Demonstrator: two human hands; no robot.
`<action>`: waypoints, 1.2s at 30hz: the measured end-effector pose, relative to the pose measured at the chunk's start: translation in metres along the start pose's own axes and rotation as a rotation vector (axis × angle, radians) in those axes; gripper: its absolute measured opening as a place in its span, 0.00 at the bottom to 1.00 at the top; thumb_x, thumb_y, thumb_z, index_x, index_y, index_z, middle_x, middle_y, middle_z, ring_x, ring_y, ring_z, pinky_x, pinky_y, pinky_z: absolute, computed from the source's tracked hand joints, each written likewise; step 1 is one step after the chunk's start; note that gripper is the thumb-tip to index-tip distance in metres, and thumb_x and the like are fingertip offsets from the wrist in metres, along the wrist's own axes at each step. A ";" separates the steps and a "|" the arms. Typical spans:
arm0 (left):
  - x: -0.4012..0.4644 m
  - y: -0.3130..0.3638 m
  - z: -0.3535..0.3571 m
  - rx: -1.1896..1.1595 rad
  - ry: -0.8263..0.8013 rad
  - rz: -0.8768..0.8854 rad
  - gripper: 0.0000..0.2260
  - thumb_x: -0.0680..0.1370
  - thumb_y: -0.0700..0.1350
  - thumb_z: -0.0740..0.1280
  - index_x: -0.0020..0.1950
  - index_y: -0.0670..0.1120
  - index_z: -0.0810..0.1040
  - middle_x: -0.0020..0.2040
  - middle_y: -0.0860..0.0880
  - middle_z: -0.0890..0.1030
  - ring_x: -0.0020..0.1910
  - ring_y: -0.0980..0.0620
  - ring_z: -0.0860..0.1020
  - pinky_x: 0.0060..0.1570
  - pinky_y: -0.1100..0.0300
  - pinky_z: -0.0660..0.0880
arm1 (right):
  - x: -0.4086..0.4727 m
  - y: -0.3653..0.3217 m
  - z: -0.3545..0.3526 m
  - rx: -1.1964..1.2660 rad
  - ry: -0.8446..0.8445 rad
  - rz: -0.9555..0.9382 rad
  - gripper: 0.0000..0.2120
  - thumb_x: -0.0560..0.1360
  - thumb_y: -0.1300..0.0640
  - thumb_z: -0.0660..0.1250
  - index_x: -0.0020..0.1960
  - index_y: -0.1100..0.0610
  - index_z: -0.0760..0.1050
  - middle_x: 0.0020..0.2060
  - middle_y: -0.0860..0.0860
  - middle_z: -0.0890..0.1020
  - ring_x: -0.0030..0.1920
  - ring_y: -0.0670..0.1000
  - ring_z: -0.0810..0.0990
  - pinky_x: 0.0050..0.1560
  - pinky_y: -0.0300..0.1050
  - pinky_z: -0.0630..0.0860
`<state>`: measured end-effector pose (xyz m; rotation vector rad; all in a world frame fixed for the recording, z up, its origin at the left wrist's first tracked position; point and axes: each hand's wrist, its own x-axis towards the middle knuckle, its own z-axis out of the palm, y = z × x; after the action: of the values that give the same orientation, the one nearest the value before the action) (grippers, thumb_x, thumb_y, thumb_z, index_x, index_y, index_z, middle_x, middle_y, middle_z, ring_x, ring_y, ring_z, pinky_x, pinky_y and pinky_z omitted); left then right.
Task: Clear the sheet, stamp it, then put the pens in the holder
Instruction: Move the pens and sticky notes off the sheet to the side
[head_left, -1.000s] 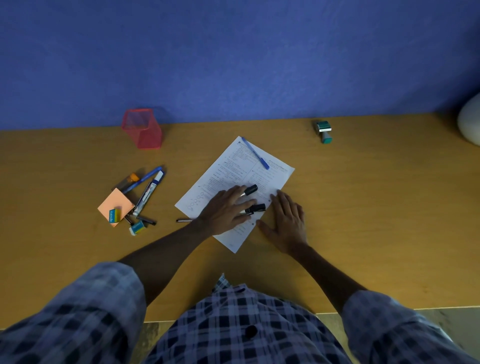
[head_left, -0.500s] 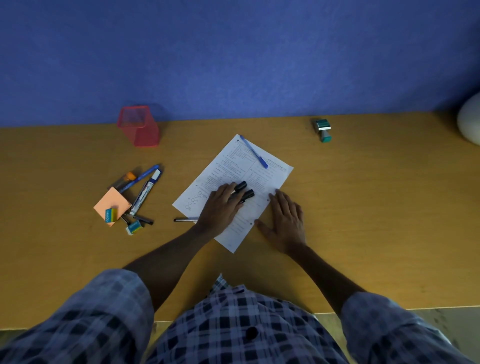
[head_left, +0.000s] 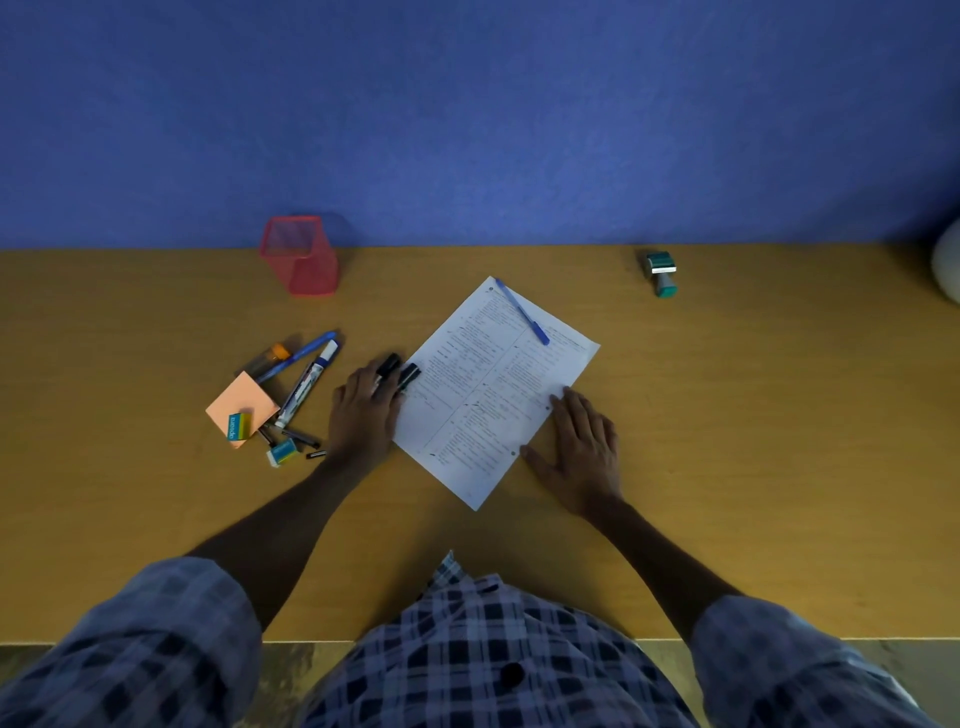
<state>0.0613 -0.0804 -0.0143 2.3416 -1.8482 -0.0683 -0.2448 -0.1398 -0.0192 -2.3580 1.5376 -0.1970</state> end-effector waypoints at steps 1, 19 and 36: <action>-0.001 -0.006 -0.001 0.010 -0.009 -0.034 0.21 0.82 0.48 0.60 0.74 0.46 0.67 0.72 0.41 0.68 0.69 0.40 0.68 0.63 0.44 0.68 | 0.000 0.000 0.000 -0.002 0.001 -0.001 0.42 0.73 0.28 0.54 0.78 0.54 0.55 0.78 0.52 0.58 0.78 0.55 0.56 0.76 0.58 0.53; -0.016 -0.057 -0.023 0.025 0.057 -0.197 0.20 0.81 0.46 0.63 0.72 0.43 0.69 0.69 0.38 0.71 0.68 0.37 0.69 0.59 0.40 0.67 | -0.002 -0.005 -0.008 0.005 -0.002 -0.001 0.41 0.75 0.32 0.59 0.78 0.54 0.55 0.79 0.52 0.57 0.79 0.55 0.55 0.77 0.58 0.52; 0.015 -0.028 -0.027 0.061 0.072 -0.056 0.22 0.78 0.48 0.65 0.70 0.41 0.70 0.73 0.39 0.66 0.68 0.37 0.69 0.62 0.39 0.68 | -0.001 -0.003 -0.005 0.006 0.005 0.005 0.42 0.74 0.29 0.55 0.78 0.54 0.56 0.78 0.52 0.58 0.78 0.54 0.56 0.77 0.58 0.53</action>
<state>0.0948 -0.0861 0.0088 2.4027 -1.7752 0.0660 -0.2442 -0.1387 -0.0133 -2.3512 1.5426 -0.2058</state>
